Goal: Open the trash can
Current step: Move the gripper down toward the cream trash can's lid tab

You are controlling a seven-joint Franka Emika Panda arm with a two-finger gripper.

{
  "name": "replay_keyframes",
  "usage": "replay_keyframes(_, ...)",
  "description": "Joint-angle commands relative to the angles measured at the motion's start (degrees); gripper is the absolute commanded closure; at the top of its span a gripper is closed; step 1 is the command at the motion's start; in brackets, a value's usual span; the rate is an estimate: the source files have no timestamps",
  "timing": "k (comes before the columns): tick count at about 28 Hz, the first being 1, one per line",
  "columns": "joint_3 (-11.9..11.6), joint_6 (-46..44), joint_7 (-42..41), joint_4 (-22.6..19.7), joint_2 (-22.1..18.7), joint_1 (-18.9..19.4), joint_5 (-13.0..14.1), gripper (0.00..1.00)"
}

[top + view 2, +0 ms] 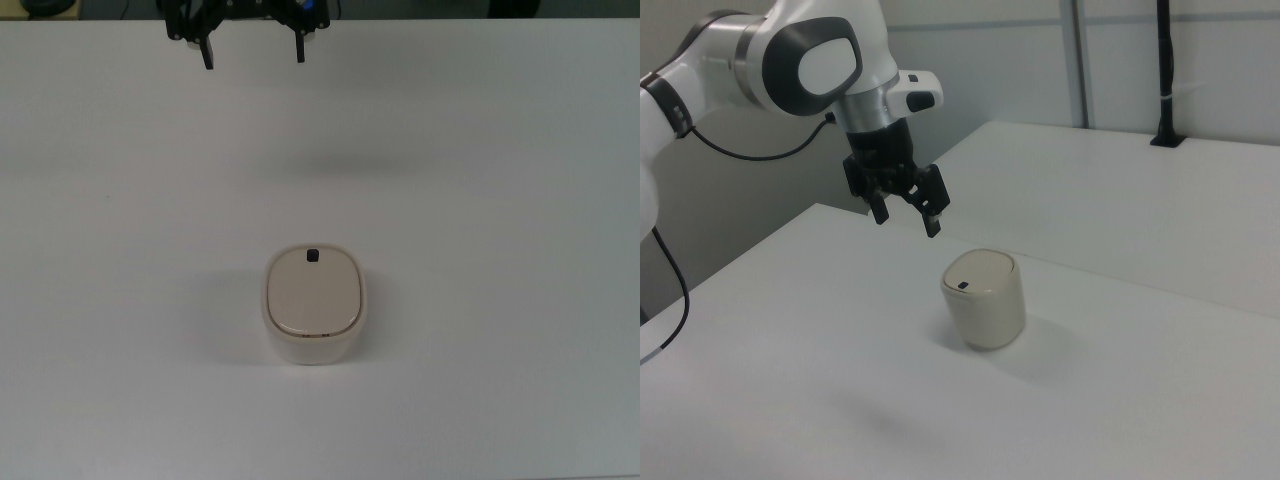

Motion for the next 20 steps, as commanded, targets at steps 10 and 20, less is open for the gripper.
replay_keyframes(10,-0.52,4.11,0.52,-1.62,0.24,0.64,-0.56,0.13)
replay_keyframes(20,-0.52,4.55,2.98,-1.35,1.73,0.73,-0.56,0.85)
